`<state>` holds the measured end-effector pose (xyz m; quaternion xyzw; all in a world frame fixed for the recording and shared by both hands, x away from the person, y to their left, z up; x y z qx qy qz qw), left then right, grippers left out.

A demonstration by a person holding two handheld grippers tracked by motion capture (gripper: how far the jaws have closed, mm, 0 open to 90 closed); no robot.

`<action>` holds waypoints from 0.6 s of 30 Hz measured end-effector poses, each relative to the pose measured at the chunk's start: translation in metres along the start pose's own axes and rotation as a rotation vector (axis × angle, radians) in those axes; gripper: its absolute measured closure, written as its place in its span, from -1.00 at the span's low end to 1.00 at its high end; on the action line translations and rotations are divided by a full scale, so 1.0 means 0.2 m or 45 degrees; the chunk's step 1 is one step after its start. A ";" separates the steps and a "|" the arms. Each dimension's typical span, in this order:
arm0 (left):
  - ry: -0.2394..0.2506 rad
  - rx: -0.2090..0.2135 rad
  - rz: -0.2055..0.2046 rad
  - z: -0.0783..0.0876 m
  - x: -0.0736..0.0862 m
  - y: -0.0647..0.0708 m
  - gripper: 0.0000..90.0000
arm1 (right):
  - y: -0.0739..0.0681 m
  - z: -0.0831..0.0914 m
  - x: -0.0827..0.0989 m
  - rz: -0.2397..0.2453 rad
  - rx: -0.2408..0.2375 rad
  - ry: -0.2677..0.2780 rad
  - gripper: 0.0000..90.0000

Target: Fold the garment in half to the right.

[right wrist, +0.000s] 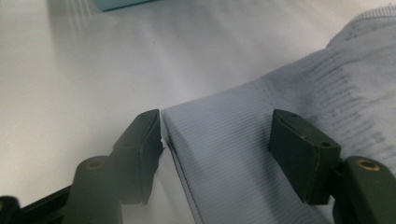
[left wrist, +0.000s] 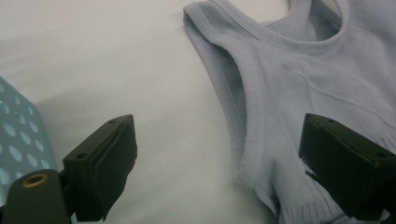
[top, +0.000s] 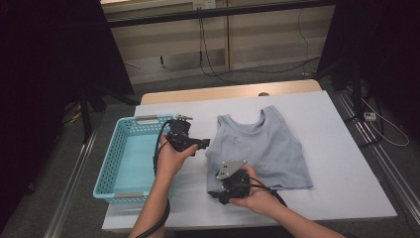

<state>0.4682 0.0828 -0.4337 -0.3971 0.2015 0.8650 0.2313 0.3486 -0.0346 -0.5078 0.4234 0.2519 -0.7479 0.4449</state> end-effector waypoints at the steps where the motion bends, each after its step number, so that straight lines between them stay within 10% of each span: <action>1: 0.005 -0.003 0.005 0.00 0.00 0.00 -0.74 | 0.00 0.00 0.00 -0.007 0.009 -0.007 -0.18; 9: 0.001 -0.005 0.002 -0.01 -0.01 0.00 -0.74 | 0.01 -0.01 -0.01 0.000 0.048 -0.011 0.09; 14: 0.004 -0.017 -0.003 -0.01 -0.01 0.00 -0.74 | 0.01 0.00 -0.01 0.031 0.059 -0.008 0.84; 18: -0.001 -0.016 -0.006 -0.02 -0.01 0.00 -0.73 | 0.03 0.00 -0.02 -0.036 0.034 0.000 0.88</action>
Point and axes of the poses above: each handheld gripper's, and its own axes: z roughly backward along the jaws, x roughly out of its underside, y roughly to its right, the point moved 6 cm from there along -z, roughly forward along the jaws, and after that the axes turned 10 degrees about y, right-handed, at the moved point
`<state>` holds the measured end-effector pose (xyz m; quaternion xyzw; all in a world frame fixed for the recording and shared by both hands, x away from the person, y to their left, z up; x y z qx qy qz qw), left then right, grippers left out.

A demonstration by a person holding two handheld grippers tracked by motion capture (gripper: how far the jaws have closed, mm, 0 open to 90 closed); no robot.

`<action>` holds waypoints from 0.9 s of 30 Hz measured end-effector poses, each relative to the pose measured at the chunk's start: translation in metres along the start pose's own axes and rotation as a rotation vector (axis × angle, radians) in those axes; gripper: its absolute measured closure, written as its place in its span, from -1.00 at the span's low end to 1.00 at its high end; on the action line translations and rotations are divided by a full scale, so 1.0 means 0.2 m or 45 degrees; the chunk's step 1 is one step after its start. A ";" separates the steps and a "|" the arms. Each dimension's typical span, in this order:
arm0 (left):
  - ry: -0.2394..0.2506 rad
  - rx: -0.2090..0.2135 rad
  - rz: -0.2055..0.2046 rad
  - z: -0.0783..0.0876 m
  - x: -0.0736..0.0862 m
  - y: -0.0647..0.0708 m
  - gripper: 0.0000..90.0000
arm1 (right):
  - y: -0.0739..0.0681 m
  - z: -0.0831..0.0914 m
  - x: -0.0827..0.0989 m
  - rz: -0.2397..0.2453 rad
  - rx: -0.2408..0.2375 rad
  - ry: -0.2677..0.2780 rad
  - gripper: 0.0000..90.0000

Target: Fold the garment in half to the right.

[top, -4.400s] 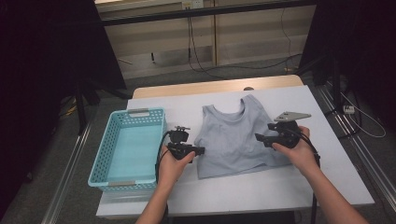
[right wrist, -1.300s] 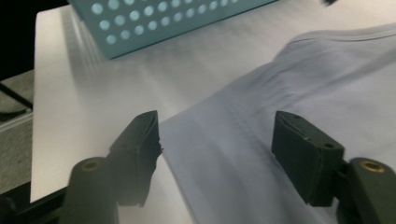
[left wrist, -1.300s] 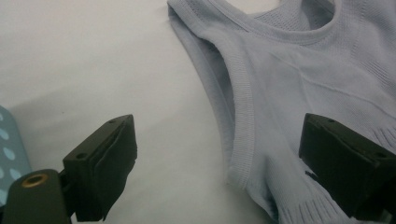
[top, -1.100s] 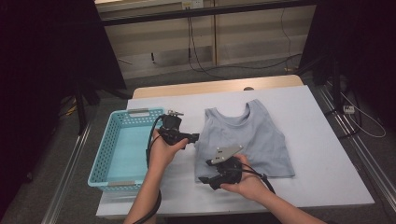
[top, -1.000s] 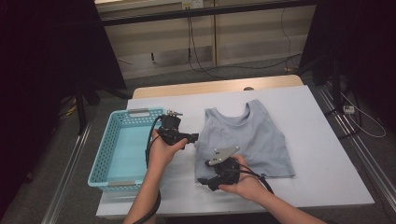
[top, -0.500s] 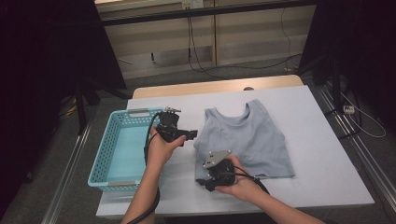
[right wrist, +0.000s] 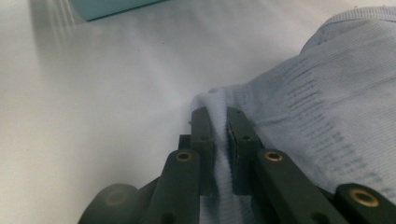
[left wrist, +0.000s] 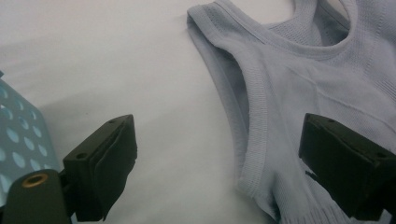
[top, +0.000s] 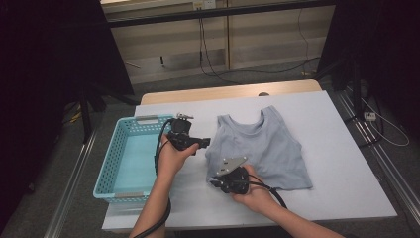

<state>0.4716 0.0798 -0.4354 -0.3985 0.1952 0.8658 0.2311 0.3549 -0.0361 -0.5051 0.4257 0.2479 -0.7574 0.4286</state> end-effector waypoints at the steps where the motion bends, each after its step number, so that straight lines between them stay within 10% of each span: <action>1: 0.001 -0.002 -0.004 0.00 0.00 0.00 -0.73 | 0.00 0.00 0.00 0.001 -0.003 0.003 0.88; 27: 0.031 -0.020 0.015 -0.13 -0.10 -0.01 -0.71 | -0.01 0.20 -0.09 -0.135 -0.102 0.198 0.90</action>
Point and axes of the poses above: each handheld gripper's, and its own axes: z roughly backward along the jaws, x roughly out of its underside, y roughly to its right, the point moved 6 cm from there along -z, roughly forward along the jaws, and after that the axes turned 10 degrees about y, right-handed, at the moved point
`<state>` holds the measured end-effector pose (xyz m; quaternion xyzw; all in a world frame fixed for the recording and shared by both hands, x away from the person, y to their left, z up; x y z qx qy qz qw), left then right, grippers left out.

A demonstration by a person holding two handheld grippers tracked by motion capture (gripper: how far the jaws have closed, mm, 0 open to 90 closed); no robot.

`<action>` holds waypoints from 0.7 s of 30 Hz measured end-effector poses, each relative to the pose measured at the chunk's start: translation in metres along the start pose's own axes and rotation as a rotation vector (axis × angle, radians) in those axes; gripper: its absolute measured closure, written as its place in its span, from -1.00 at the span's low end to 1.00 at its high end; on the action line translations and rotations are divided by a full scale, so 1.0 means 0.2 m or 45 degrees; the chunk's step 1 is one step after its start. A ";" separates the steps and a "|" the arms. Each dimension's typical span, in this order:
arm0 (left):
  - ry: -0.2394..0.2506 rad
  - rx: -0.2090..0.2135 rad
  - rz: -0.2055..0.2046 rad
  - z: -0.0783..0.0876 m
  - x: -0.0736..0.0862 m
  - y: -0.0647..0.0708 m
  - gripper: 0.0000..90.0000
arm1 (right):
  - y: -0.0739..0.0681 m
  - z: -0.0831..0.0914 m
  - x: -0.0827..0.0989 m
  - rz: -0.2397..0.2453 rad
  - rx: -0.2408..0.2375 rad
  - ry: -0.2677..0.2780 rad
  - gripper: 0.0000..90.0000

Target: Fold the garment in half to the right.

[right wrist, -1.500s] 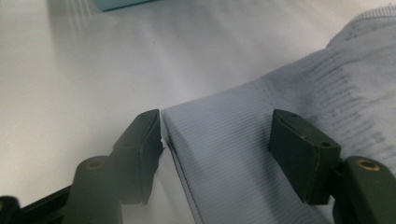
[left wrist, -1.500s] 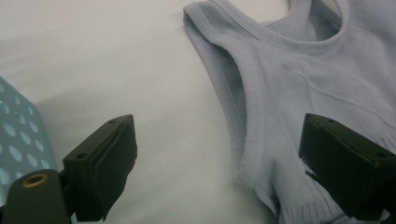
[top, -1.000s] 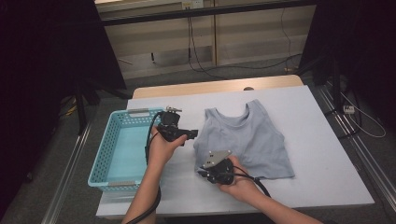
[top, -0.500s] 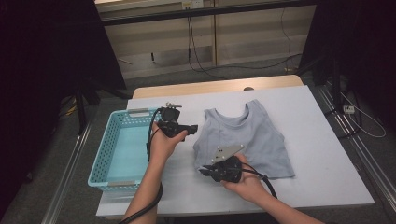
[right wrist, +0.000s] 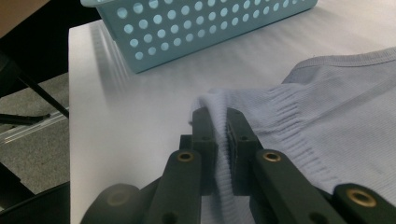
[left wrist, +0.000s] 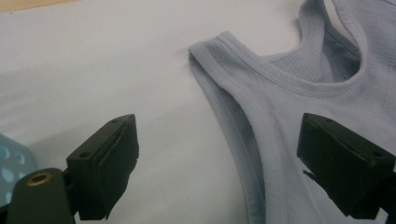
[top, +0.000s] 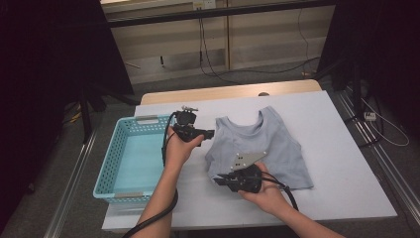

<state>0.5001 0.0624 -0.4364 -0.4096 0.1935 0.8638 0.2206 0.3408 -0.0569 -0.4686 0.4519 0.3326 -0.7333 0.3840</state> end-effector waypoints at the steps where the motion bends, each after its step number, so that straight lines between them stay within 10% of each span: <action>1: -0.002 0.003 0.000 -0.01 0.00 0.00 -0.71 | 0.00 0.00 0.00 0.005 -0.001 -0.003 0.89; 21: -0.010 0.015 0.043 -0.26 -0.05 -0.01 -0.66 | -0.01 0.04 -0.02 -0.003 -0.009 0.029 0.89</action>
Point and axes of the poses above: each handheld gripper's, and its own axes: z roughly backward along the jaws, x roughly out of its underside, y roughly to its right, the point moved 6 cm from there along -z, roughly forward along the jaws, and after that the axes turned 10 degrees about y, right-handed, at the moved point
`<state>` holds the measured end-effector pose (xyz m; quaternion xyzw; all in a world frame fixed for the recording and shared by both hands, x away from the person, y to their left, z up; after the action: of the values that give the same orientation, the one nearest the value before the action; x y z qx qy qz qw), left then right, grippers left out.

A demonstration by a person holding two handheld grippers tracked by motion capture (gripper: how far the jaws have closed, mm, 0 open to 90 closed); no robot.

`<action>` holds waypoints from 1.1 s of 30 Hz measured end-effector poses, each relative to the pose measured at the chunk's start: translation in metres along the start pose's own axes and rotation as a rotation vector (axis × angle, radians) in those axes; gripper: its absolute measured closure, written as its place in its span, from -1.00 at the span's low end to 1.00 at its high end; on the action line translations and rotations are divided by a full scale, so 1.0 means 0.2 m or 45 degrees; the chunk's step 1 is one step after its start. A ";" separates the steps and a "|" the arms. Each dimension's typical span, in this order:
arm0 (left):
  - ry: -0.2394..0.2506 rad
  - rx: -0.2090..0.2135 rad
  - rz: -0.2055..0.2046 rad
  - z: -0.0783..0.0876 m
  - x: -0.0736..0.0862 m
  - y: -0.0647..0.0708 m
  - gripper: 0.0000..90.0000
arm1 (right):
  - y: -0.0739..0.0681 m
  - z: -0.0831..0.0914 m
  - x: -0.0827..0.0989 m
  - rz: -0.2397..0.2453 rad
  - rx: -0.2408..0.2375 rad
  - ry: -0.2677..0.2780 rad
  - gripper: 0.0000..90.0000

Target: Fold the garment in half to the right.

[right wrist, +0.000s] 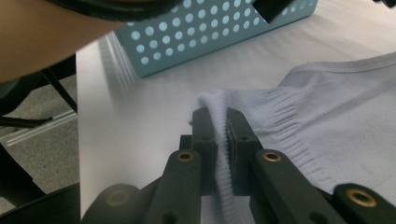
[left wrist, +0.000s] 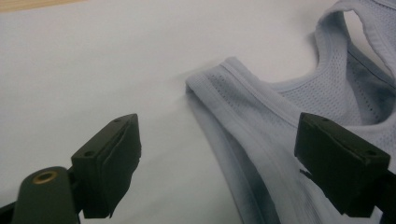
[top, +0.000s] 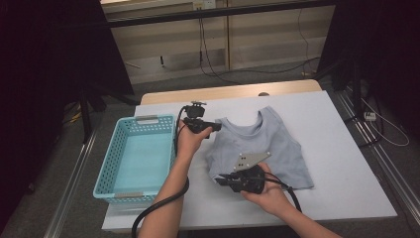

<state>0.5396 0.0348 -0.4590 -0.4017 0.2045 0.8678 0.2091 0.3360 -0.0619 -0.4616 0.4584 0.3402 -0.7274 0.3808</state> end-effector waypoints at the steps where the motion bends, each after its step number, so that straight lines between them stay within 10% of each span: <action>1: 0.002 -0.003 -0.007 -0.02 0.00 0.00 -0.65 | 0.00 0.00 0.00 0.001 -0.004 -0.001 0.89; 19: -0.011 -0.041 -0.030 -0.22 0.04 -0.06 -0.36 | -0.02 0.02 0.01 0.020 -0.030 -0.004 0.89; 33: -0.035 -0.027 0.059 -0.28 0.04 -0.03 0.48 | -0.03 0.01 0.02 0.052 -0.023 -0.008 0.89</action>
<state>0.5719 0.0122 -0.4998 -0.3872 0.2016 0.8799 0.1876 0.3290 -0.0622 -0.4637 0.4596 0.3359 -0.7179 0.4008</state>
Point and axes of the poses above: each handheld gripper's, and its own axes: z roughly backward along the jaws, x roughly out of its underside, y roughly to its right, the point moved 6 cm from there along -z, roughly forward along the jaws, and after that the axes turned 10 degrees about y, right-handed, at the moved point
